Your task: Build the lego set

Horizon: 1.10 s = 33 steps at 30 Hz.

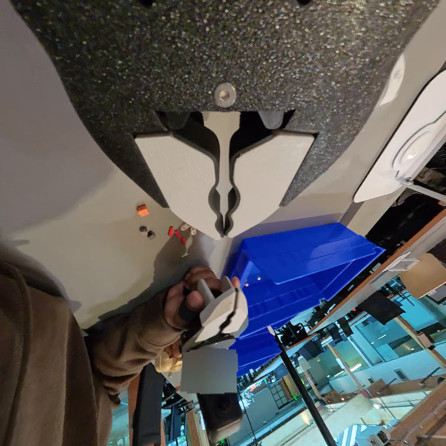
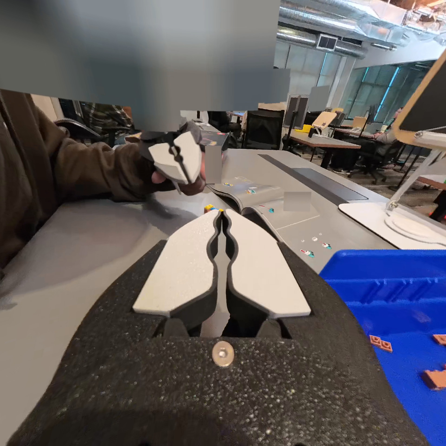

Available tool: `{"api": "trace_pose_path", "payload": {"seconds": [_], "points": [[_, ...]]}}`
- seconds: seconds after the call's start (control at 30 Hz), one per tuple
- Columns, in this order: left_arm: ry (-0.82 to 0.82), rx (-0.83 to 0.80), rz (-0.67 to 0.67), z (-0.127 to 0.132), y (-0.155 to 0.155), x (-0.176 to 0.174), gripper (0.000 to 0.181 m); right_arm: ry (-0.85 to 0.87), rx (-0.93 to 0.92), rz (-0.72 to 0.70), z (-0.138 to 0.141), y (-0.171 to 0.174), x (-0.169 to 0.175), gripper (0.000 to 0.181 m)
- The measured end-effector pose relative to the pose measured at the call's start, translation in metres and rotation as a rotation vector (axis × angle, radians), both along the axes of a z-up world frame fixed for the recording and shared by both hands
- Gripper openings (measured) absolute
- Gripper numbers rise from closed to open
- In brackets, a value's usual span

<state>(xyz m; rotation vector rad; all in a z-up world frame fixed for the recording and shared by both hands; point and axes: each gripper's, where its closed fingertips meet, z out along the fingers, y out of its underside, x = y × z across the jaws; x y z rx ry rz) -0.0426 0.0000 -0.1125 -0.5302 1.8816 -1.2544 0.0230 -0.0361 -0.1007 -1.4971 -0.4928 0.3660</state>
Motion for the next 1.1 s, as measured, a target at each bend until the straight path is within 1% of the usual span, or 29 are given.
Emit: {"api": "trace_pose_path", "payload": {"seconds": [0.1,0.37,1.03,1.1], "points": [[0.011,0.011,-0.005,-0.004,-0.003,0.001,0.000,0.026,-0.005,-0.002,0.000,0.001,0.003,0.000],[-0.009,-0.001,0.019,0.001,0.003,0.002,0.000,-0.012,-0.019,0.004,-0.006,0.002,-0.002,0.000],[-0.009,0.008,0.072,-0.002,0.009,0.007,0.000,-0.013,-0.021,0.011,-0.006,0.001,-0.005,0.000],[-0.012,0.008,0.076,-0.001,0.009,0.008,0.000,-0.002,-0.012,-0.001,-0.003,0.001,-0.004,0.000]]}}
